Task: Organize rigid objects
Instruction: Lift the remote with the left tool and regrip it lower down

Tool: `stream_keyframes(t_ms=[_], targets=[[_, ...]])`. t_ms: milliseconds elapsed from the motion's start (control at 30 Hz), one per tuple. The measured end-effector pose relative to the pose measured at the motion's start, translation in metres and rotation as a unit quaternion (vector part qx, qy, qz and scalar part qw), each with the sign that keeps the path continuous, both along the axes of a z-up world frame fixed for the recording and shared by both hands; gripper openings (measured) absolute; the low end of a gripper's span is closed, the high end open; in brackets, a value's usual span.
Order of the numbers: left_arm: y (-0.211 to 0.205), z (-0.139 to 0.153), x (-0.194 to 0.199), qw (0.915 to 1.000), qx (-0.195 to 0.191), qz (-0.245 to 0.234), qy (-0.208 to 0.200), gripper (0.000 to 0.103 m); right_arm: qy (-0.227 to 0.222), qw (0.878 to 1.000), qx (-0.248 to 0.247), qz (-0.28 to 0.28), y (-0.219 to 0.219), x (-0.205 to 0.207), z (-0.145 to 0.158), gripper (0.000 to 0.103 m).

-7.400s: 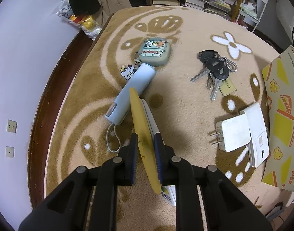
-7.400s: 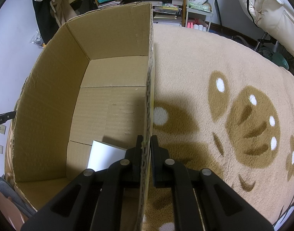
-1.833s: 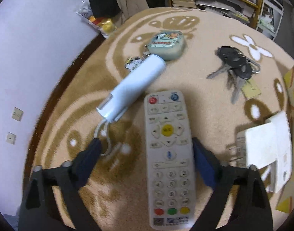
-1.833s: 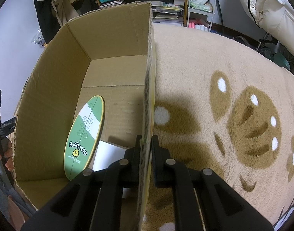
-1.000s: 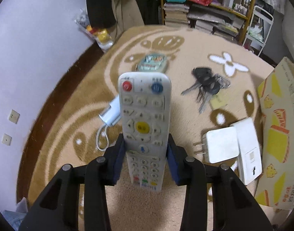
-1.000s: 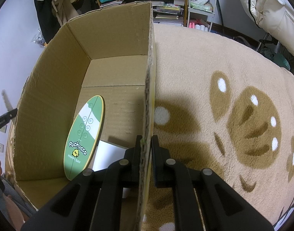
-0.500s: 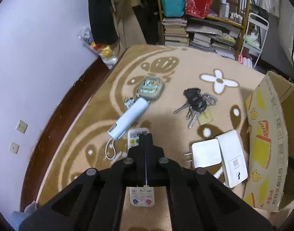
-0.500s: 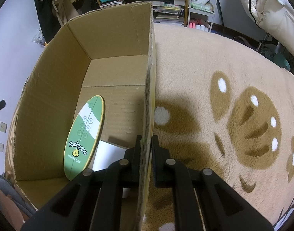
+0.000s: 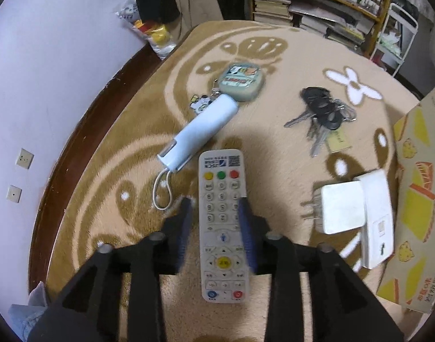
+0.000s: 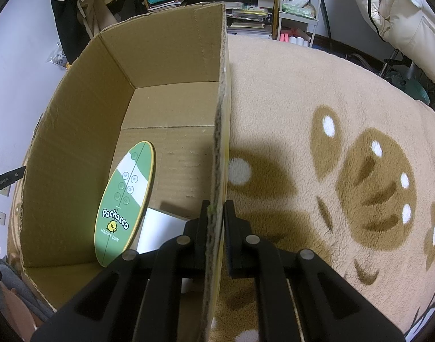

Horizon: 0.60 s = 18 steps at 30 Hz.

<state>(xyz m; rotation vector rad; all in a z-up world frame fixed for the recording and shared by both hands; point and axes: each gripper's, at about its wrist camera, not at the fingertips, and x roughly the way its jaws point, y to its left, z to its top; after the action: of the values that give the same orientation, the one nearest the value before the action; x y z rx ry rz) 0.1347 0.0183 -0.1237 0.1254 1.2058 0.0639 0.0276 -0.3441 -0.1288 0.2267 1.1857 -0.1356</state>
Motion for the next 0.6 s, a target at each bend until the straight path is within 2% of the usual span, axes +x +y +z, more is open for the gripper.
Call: stream_keyframes(t_ms=[33, 67, 133, 267, 333, 367, 467, 600], targets=[[0.0, -0.001, 0.0, 1.0, 0.005, 0.002, 0.0, 0.057, 0.0, 1.0, 0.0, 0.0, 0.0, 0.0, 0.0, 0.009], [0.0, -0.001, 0.001, 1.0, 0.007, 0.001, -0.004, 0.072, 0.0, 1.0, 0.0, 0.0, 0.0, 0.0, 0.0, 0.009], [-0.001, -0.001, 0.001, 0.9999, 0.012, -0.003, -0.01, 0.074, 0.0, 1.0, 0.0, 0.0, 0.0, 0.0, 0.0, 0.009], [0.002, -0.017, 0.005, 0.9998, 0.002, -0.001, 0.02, 0.074, 0.0, 1.0, 0.0, 0.0, 0.0, 0.0, 0.0, 0.009], [0.004, -0.026, 0.006, 0.9994, -0.01, 0.006, 0.032, 0.061, 0.0, 1.0, 0.0, 0.0, 0.0, 0.0, 0.0, 0.009], [0.004, -0.03, 0.007, 0.9992, -0.013, 0.007, 0.038, 0.051, 0.0, 1.0, -0.001, 0.0, 0.0, 0.0, 0.0, 0.009], [0.004, -0.04, 0.007, 0.9978, -0.038, 0.002, 0.055, 0.04, 0.0, 1.0, 0.0, 0.0, 0.0, 0.0, 0.0, 0.009], [0.012, -0.036, 0.009, 0.9961, -0.06, 0.026, 0.059, 0.04, 0.0, 1.0, 0.0, 0.0, 0.0, 0.0, 0.0, 0.009]])
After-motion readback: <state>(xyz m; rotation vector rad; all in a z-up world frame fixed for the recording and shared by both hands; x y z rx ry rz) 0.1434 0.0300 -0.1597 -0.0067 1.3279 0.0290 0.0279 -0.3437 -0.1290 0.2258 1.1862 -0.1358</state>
